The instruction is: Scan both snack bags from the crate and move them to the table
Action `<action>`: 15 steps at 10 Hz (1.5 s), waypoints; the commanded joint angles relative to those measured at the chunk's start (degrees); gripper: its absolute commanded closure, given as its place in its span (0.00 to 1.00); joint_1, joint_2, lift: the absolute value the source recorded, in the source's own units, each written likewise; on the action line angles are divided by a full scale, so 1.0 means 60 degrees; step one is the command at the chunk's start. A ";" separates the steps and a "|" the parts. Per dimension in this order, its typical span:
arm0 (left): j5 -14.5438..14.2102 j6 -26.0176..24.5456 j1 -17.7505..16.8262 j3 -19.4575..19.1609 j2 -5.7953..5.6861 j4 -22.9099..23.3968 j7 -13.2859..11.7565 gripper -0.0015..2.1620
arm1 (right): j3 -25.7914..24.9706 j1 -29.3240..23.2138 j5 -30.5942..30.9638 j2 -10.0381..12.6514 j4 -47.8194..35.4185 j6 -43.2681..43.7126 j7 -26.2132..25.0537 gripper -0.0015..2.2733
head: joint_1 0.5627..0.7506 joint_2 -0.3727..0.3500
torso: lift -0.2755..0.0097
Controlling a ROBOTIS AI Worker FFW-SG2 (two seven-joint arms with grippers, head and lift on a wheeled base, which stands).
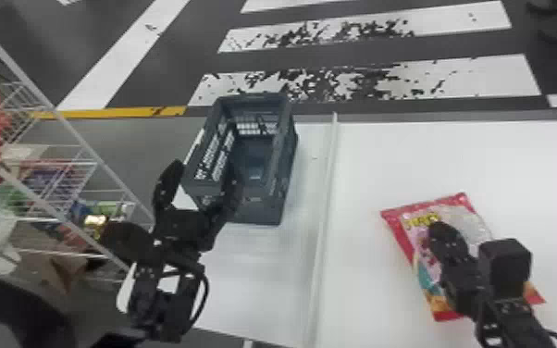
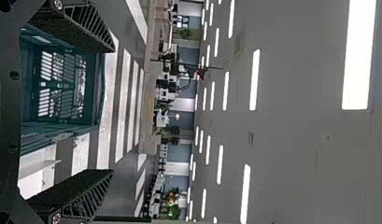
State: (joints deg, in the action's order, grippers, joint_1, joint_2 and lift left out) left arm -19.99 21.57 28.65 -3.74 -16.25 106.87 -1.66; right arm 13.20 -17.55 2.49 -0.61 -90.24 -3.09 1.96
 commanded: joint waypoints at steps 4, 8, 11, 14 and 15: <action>0.0153 0.0015 -0.0116 0.0111 -0.0002 -0.0073 -0.0031 0.04 | -0.1189 -0.0152 -0.0005 -0.0001 0.0391 0.0433 -0.0444 0.99 | 0.70 0.83 | 0.66; 0.0241 0.0015 -0.0248 0.0331 -0.0002 -0.0146 -0.0075 0.04 | -0.2669 -0.0503 -0.0298 0.0014 0.0362 0.0726 -0.0605 0.99 | 0.70 0.66 | 0.66; 0.0241 0.0132 -0.0453 0.0536 -0.0002 -0.0380 -0.0090 0.04 | -0.2991 -0.1163 -0.0722 0.0014 -0.0458 0.0814 -0.0576 0.99 | 0.70 0.54 | 0.66; 0.0241 0.0102 -0.0556 0.0580 -0.0017 -0.0424 -0.0046 0.04 | -0.2654 -0.1822 -0.0605 0.0058 -0.2538 -0.0123 -0.0576 0.68 | 0.70 0.53 | 0.66; 0.0241 0.0102 -0.0556 0.0565 -0.0017 -0.0424 -0.0016 0.04 | -0.2508 -0.2056 -0.0547 0.0043 -0.3344 -0.0533 -0.0561 0.15 | 0.70 0.54 | 0.66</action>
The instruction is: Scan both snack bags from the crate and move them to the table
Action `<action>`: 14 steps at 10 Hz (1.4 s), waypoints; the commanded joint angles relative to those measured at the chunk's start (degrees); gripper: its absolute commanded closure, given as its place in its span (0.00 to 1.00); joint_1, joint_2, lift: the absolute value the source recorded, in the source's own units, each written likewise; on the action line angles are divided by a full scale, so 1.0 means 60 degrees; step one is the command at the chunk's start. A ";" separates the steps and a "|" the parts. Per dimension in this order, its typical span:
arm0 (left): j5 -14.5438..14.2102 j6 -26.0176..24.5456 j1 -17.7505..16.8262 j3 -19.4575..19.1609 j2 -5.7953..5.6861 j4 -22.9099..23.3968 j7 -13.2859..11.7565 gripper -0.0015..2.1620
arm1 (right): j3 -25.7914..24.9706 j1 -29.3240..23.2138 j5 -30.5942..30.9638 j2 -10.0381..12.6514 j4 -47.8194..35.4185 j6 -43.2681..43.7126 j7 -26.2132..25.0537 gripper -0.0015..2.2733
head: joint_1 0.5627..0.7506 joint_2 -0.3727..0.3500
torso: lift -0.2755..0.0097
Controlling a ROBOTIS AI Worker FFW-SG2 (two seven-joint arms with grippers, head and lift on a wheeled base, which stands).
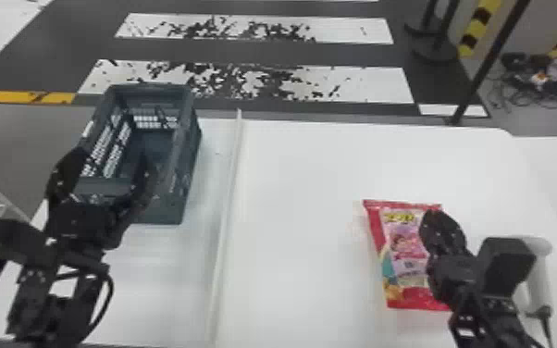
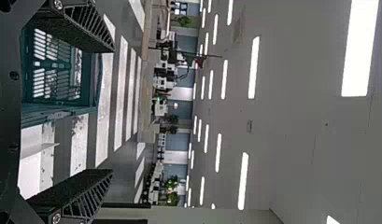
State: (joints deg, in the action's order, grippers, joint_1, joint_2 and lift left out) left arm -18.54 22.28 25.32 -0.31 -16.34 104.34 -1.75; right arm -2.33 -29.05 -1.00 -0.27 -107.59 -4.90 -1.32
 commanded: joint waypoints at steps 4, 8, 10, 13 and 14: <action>0.0000 0.0013 -0.0001 0.0008 -0.0016 0.0013 0.0028 0.04 | -0.0578 -0.1311 0.0270 -0.0306 -0.2532 -0.1608 0.1260 0.02 | 0.70 0.59 | 0.66; -0.0015 0.0159 0.0072 0.0125 -0.0031 -0.0177 0.0028 0.04 | -0.2497 -0.1853 -0.0170 -0.0379 -0.2458 -0.1227 0.1260 0.03 | 0.70 0.45 | 0.66; -0.0030 0.0130 0.0101 0.0140 -0.0031 -0.0177 0.0028 0.04 | -0.2936 -0.1442 -0.0214 -0.0336 -0.1316 -0.0700 0.1392 0.03 | 0.70 0.33 | 0.66; -0.0015 0.0130 0.0175 0.0213 0.0028 -0.0353 0.0028 0.04 | -0.3170 -0.0695 -0.0360 -0.0394 0.0383 -0.0085 0.1875 0.03 | 0.70 0.27 | 0.66; 0.0000 0.0130 0.0189 0.0243 0.0043 -0.0397 0.0028 0.04 | -0.3258 -0.0534 -0.0360 -0.0409 0.0706 0.0121 0.2007 0.03 | 0.70 0.26 | 0.66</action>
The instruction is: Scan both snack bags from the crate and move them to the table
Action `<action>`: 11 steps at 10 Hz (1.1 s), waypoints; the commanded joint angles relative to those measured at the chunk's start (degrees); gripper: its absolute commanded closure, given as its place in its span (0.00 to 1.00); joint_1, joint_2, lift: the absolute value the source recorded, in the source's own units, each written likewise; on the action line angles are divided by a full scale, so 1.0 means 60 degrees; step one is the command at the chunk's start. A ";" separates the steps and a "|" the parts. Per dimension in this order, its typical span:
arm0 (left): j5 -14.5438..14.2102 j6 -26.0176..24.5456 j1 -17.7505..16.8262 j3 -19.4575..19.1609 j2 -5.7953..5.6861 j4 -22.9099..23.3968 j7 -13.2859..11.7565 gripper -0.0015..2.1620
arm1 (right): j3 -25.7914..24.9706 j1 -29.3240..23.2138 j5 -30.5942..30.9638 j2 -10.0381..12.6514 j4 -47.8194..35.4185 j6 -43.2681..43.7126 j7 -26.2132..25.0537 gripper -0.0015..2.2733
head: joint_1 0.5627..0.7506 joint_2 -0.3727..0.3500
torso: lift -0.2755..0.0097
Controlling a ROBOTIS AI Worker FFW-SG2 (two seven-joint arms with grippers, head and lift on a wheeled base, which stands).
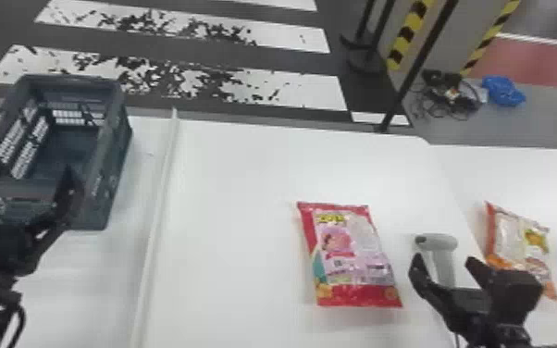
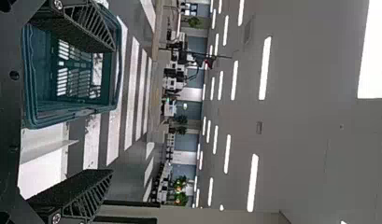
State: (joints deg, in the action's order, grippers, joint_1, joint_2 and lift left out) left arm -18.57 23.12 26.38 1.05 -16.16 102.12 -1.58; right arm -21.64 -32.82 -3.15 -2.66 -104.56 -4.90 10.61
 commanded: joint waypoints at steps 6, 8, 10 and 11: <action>0.0151 -0.0009 0.0144 0.0103 0.0159 -0.0042 -0.0001 0.03 | -0.0173 0.1031 0.0115 -0.0612 0.2163 0.0413 0.0209 0.07 | 0.70 0.18 | 0.66; 0.0180 -0.0009 0.0203 0.0132 0.0203 -0.0042 -0.0001 0.03 | -0.0173 0.1192 0.0159 -0.0641 0.2368 0.0413 0.0414 0.34 | 0.70 0.18 | 0.66; 0.0165 -0.0039 0.0290 0.0132 0.0232 -0.0042 -0.0001 0.03 | -0.0158 0.1280 0.0203 -0.0641 0.2398 0.0179 0.0370 0.95 | 0.70 0.17 | 0.66; 0.0165 -0.0039 0.0334 0.0132 0.0232 -0.0028 -0.0001 0.03 | -0.0158 0.1266 0.0277 -0.0626 0.2383 0.0208 0.0370 0.99 | 0.70 0.17 | 0.66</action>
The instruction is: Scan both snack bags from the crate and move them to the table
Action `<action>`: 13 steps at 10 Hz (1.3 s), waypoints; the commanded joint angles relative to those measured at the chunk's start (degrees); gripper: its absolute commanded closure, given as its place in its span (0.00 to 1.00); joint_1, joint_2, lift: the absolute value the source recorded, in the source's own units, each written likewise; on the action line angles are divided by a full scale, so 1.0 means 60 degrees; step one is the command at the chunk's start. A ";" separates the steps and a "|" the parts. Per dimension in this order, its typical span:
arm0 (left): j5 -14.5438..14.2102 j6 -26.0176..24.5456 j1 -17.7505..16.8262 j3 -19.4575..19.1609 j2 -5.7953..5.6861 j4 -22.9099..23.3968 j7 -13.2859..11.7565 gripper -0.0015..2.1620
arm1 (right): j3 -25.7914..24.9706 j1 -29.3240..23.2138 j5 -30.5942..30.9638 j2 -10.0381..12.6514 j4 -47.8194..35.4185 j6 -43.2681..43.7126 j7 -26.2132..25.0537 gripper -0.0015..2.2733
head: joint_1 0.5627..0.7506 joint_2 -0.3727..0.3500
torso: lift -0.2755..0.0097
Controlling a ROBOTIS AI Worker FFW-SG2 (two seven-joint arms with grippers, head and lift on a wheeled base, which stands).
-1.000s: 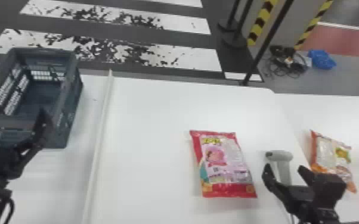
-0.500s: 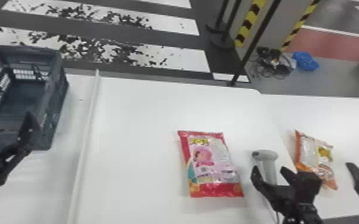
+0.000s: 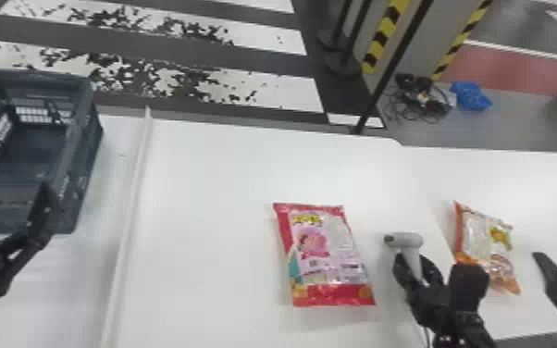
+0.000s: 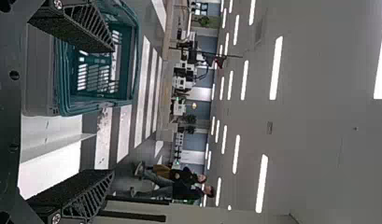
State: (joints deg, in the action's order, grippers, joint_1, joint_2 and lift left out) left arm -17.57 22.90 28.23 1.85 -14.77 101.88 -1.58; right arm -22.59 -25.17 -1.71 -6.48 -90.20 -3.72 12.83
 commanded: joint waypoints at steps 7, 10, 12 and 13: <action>0.0013 -0.0002 0.0202 0.0088 0.0000 0.0218 -0.0001 0.03 | -0.0073 -0.1753 -0.0330 0.0816 -0.3028 0.0275 -0.0439 0.99 | 0.70 0.17 | 0.66; 0.0043 -0.0090 0.0070 0.0308 -0.0014 0.0174 -0.0001 0.03 | 0.0308 -0.2968 -0.0520 0.1088 -0.4596 0.0304 -0.0454 0.99 | 0.70 0.20 | 0.66; 0.0028 -0.0178 0.0012 0.0396 -0.0058 0.0130 -0.0001 0.03 | 0.0762 -0.3525 -0.0564 0.1088 -0.5108 0.0334 -0.0454 0.99 | 0.70 0.23 | 0.66; 0.0028 -0.0178 -0.0003 0.0440 -0.0073 0.0071 -0.0001 0.03 | 0.1113 -0.3730 -0.0520 0.1088 -0.5225 0.0275 -0.0454 0.99 | 0.70 0.25 | 0.66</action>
State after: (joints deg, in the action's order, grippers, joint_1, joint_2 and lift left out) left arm -17.39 21.86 28.27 4.33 -15.13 102.46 -1.58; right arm -17.04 -46.82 -4.97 0.00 -121.08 -1.95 10.12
